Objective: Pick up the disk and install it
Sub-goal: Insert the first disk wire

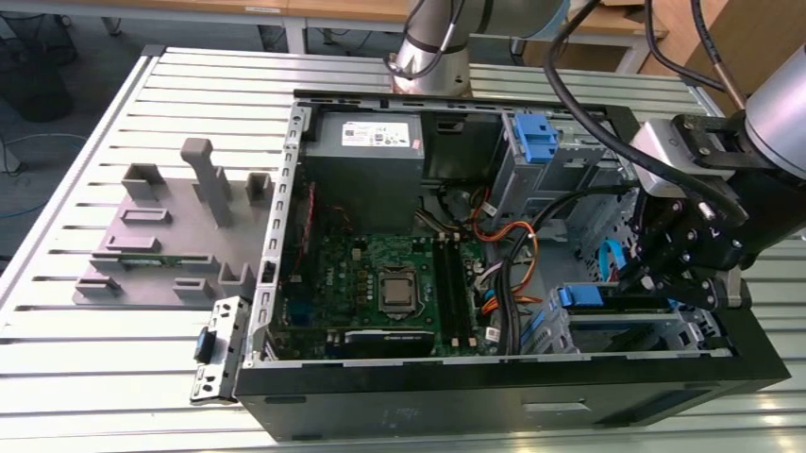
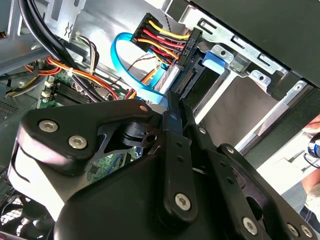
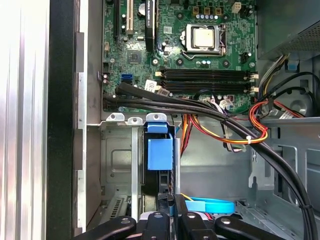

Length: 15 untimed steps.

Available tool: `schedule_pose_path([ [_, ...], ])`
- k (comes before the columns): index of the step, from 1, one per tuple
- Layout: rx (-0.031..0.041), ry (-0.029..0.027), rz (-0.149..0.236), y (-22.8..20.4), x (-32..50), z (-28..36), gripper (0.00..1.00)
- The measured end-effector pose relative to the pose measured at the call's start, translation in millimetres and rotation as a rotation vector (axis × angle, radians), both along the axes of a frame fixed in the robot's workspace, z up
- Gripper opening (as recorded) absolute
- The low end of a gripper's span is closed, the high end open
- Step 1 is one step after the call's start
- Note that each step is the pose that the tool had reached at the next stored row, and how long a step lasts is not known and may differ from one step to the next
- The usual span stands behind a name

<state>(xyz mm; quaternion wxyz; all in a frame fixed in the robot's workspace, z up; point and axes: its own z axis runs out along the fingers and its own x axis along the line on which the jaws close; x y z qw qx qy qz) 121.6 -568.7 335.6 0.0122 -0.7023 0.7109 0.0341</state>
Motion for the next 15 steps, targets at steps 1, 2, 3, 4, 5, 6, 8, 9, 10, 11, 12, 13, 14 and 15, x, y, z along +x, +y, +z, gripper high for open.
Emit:
schedule_pose_path([
  [1,0.0001,0.0000,0.000,0.0,0.0,-0.4,0.16],
  [2,-0.0001,0.0000,0.000,0.0,0.0,-0.5,0.16],
  [3,-0.0002,0.0000,0.000,0.0,0.0,-0.5,0.16],
  [4,-0.0003,0.0000,0.000,0.0,0.0,-0.6,0.16],
  [5,-0.0002,0.0000,0.000,0.0,0.0,-0.6,0.16],
  [6,-0.0001,0.0000,0.000,0.0,0.0,-0.7,0.16],
  [8,0.0001,0.0000,0.000,0.0,0.0,-0.7,0.16],
  [9,0.0003,0.0000,0.000,0.0,0.0,-0.1,0.16],
  [10,0.0002,0.0000,0.000,0.0,0.0,1.1,0.16],
  [11,0.0001,0.0000,0.000,0.0,0.0,2.2,0.16],
  [12,0.0001,0.0000,0.000,0.0,0.0,2.6,0.16],
  [13,0.0004,0.0000,0.000,0.0,0.0,2.5,0.16],
  [14,0.0002,0.0000,0.000,-0.4,0.0,2.6,0.16],
  [15,0.0000,0.0000,0.000,-1.0,0.0,2.8,0.16],
])
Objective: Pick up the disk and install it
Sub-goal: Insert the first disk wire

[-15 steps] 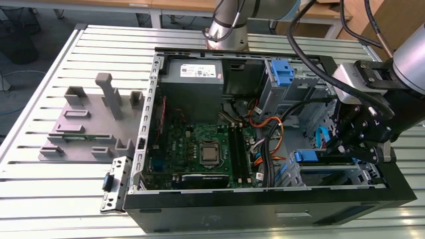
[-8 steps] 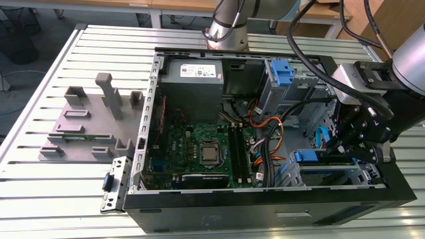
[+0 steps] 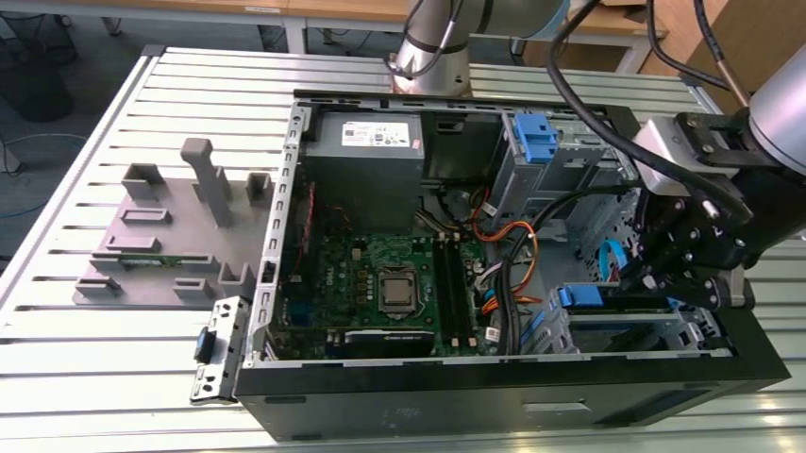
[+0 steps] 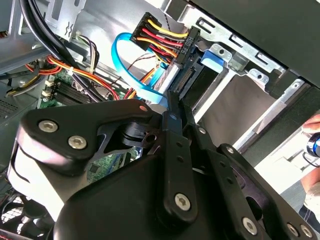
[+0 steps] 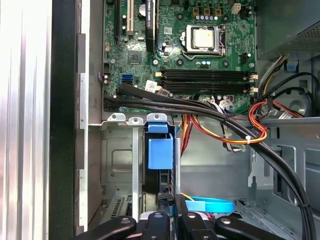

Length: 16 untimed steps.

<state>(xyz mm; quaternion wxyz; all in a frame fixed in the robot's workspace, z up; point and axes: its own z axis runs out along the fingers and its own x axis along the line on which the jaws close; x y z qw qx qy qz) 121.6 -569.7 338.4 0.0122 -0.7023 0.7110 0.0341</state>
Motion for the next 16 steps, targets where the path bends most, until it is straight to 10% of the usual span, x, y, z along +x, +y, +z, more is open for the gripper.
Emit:
schedule_pose_path([
  [16,0.0003,0.0000,0.000,-0.5,0.0,-4.8,0.16],
])
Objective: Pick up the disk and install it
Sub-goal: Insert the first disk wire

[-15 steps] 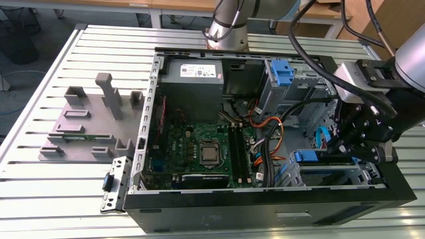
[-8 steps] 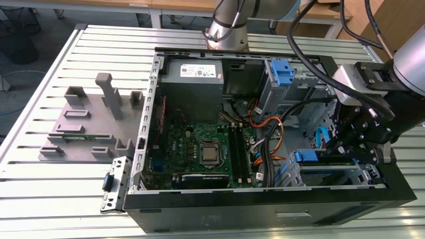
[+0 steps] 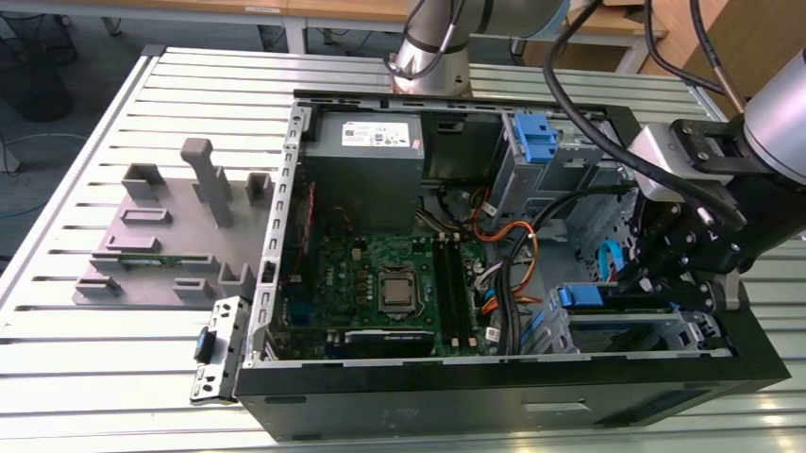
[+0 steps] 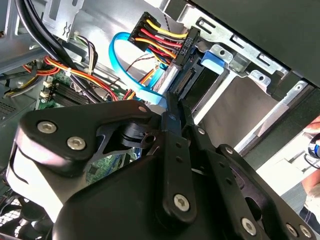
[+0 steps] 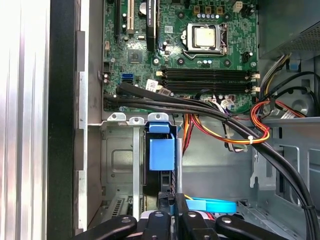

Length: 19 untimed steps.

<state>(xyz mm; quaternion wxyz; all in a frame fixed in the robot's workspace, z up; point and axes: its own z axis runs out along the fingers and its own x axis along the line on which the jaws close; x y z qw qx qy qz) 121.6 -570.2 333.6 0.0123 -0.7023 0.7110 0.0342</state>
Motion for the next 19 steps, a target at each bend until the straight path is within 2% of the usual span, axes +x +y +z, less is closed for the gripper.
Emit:
schedule_pose_path([
  [11,-0.0006,0.0000,0.000,0.0,0.0,-3.7,0.16],
  [19,-0.0003,0.0000,0.000,0.0,0.0,-4.0,0.16],
])
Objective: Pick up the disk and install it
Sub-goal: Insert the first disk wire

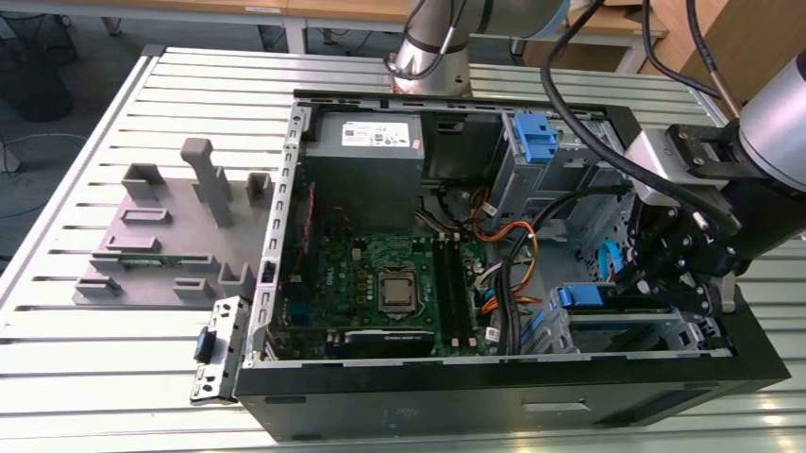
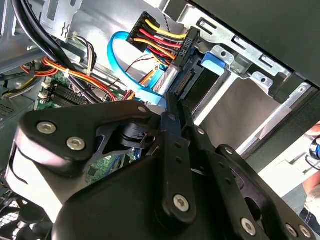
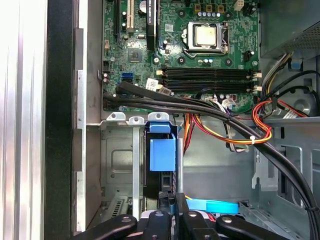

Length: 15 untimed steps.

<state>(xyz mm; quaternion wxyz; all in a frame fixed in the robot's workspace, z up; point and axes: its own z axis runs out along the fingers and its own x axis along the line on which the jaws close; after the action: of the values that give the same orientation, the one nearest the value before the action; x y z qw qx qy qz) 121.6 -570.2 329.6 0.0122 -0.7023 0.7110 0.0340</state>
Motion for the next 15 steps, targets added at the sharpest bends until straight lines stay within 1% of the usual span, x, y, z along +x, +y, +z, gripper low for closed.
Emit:
schedule_pose_path([
  [3,0.0003,0.0000,0.000,0.0,0.0,-0.2,0.17],
  [4,0.0003,0.0000,0.000,0.0,0.0,-0.2,0.24],
  [9,-0.0001,0.0000,0.000,0.0,0.0,0.8,0.24],
  [11,0.0001,0.0000,0.000,0.0,0.0,3.5,0.24],
  [15,0.0001,0.0000,0.000,0.1,0.0,12.2,0.24],
])
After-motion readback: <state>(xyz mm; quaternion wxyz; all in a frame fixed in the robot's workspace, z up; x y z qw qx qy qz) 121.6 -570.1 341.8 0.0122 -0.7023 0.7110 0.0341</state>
